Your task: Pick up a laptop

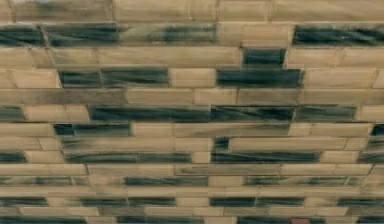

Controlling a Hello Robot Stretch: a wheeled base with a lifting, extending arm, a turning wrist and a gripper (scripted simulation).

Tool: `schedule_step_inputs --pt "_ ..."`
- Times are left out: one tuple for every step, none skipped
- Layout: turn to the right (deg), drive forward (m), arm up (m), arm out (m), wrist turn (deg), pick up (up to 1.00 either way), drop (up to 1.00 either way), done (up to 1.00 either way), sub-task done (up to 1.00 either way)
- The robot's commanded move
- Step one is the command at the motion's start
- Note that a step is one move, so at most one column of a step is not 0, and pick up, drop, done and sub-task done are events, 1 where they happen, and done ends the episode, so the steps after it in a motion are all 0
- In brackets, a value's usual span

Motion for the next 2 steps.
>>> schedule_step_inputs --pt "0.0 0.00 0.00 0.50 0.0 0.00 0.00 0.00 0.00" --pt "0.0 0.00 0.00 0.00 45.0 0.00 0.00 0.00 0.00"
